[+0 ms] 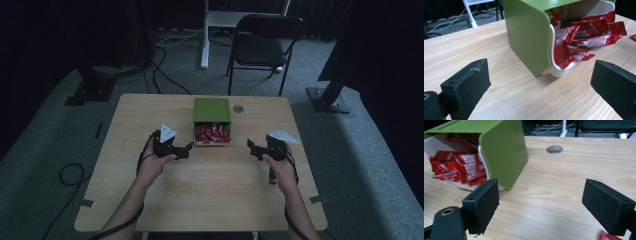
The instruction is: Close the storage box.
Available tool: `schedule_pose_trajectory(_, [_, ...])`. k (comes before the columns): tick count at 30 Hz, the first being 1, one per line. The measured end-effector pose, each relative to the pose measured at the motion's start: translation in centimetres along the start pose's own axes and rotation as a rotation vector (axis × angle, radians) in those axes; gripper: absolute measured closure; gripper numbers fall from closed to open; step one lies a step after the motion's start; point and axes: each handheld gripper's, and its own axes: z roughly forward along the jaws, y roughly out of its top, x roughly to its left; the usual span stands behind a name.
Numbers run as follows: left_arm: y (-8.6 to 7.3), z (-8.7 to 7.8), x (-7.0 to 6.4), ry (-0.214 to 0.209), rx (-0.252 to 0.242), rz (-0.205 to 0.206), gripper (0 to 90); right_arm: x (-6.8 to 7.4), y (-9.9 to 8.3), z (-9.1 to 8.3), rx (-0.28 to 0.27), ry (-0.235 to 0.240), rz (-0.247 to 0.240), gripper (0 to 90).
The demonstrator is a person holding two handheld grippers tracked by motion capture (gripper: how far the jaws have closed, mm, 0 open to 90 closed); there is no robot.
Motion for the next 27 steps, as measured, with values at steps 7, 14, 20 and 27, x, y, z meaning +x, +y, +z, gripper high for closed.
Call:
schedule_pose_trajectory(7, [-1.2,-1.1,1.2,0.026,0.009,-0.014,2.8,-1.4,-1.4,-1.3,0.004,-0.033,-0.008,13.7])
schedule_pose_trajectory(14, [-3.0,-1.9,2.2,0.048,0.030,-0.033,2.8,-3.2,-3.3,-2.6,0.015,-0.079,0.007,13.7])
schedule_pose_trajectory(20, [-4.2,-2.5,3.0,0.065,0.039,-0.052,2.8,-4.2,-4.4,-3.4,0.022,-0.100,0.030,13.7])
schedule_pose_trajectory(27, [-6.0,-3.7,4.2,0.086,0.063,-0.074,2.8,-5.5,-5.7,-4.2,0.036,-0.134,0.037,13.7])
